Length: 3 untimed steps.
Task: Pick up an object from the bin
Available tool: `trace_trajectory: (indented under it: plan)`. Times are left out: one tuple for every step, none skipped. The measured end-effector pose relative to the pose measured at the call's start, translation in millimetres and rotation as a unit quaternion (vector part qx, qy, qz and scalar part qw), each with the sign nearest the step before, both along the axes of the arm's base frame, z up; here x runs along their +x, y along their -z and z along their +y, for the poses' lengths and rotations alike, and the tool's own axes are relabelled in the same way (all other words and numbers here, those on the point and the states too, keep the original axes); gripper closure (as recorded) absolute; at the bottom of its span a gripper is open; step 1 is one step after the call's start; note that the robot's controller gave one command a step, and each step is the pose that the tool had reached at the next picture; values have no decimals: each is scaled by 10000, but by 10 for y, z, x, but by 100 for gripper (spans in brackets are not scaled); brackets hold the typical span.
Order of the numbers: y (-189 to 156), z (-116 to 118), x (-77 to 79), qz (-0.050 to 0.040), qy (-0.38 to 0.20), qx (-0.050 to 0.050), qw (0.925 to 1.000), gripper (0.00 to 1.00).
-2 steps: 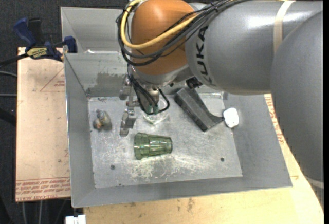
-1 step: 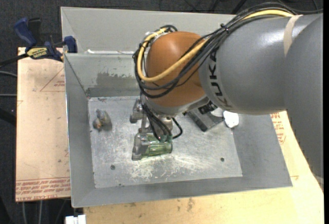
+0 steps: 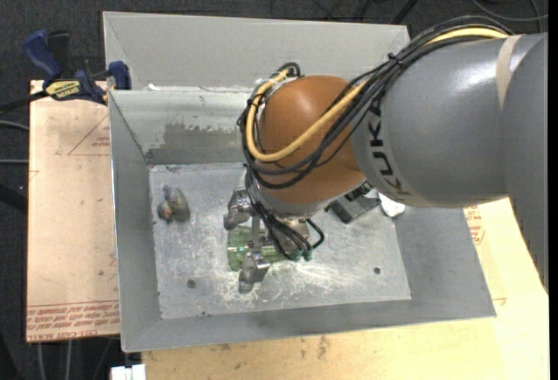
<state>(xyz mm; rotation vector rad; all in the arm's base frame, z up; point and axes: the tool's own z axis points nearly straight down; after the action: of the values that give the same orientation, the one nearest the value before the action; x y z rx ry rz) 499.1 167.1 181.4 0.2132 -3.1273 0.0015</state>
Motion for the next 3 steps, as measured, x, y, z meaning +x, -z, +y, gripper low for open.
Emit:
trace_trajectory:
  plan:
    - [-146,-463,441,-41,-701,27,9975,0]
    - [211,-504,704,-100,-1092,-3,9940,0]
    - [909,-844,193,-56,-2163,33,9763,0]
